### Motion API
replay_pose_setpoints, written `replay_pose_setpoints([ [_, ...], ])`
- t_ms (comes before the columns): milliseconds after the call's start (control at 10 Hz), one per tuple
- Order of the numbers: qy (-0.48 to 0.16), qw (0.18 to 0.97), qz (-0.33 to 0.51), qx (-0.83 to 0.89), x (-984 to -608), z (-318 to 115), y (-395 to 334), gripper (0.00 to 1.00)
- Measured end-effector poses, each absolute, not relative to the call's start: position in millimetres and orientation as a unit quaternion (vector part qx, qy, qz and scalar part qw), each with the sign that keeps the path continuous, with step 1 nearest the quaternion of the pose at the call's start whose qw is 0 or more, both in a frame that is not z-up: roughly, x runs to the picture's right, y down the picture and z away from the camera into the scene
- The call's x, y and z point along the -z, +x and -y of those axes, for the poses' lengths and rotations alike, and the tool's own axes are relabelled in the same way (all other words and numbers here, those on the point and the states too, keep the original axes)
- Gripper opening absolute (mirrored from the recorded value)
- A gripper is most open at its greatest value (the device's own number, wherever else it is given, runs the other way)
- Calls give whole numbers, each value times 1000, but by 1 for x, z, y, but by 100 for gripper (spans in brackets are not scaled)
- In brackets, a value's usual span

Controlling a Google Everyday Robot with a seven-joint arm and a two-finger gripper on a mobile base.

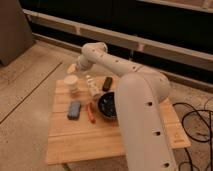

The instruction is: Pick up the ceramic cup

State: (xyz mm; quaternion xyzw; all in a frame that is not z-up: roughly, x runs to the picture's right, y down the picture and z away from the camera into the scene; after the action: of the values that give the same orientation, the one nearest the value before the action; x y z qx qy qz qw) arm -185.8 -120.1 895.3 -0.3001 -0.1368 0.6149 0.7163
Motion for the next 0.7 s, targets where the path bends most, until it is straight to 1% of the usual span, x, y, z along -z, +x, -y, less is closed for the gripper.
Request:
replay_pose_setpoints([
  [200, -315, 702, 159, -618, -889, 126, -193, 65],
  [400, -324, 700, 151, -619, -897, 118, -189, 65],
  [500, -313, 713, 135, -613, -904, 115, -183, 65],
  [700, -254, 764, 88, -587, -915, 122, -168, 65],
])
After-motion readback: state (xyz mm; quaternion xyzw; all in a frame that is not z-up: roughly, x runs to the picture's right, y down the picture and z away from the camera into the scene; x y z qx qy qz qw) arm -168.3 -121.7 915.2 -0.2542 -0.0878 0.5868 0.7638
